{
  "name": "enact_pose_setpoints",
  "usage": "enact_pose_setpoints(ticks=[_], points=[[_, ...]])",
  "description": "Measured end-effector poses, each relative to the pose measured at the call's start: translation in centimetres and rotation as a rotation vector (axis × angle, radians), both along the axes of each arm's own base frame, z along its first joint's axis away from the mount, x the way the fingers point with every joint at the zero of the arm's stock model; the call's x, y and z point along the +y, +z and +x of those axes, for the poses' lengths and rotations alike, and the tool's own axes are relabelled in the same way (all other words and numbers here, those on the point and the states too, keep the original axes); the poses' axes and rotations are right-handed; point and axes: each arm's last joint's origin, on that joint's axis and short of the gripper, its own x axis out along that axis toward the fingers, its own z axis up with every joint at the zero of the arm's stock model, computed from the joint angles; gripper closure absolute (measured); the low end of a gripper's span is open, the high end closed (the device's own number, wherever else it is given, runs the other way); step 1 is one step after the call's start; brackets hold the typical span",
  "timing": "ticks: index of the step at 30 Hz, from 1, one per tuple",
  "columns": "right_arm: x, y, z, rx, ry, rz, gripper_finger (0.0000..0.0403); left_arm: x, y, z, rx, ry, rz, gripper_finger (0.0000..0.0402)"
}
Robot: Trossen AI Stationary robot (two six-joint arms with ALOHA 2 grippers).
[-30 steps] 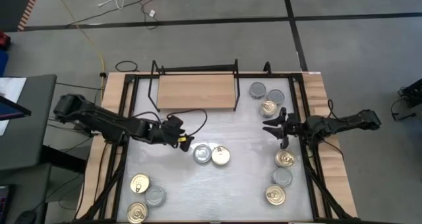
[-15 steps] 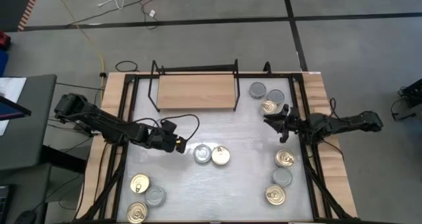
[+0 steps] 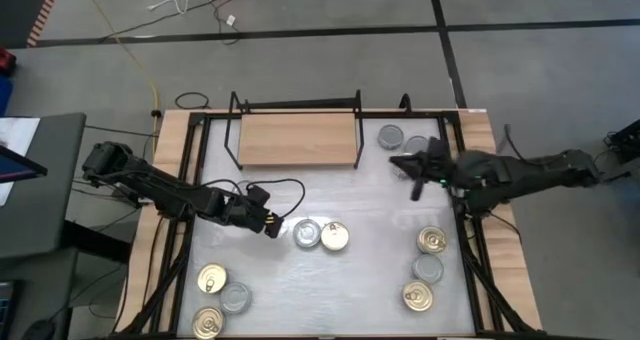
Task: Stack canned seafood by type on shelf
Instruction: Move the green tuna can to the middle left
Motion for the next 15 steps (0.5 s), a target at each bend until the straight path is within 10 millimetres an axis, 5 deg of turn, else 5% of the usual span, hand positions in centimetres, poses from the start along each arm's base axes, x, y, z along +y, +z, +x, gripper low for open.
enact_pose_setpoints(ticks=[6, 15], points=[[0.9, 0.5, 6.4, 0.293, -0.075, 0.229, 0.0368, 0.1, 0.0, 0.0, -0.007, 0.024, -0.019, 0.012], [2.3, -3.6, 12.8, 0.553, -0.196, 0.488, 0.0361, -0.2, 0.7, 0.8, -0.1, -0.015, -0.016, 0.012]])
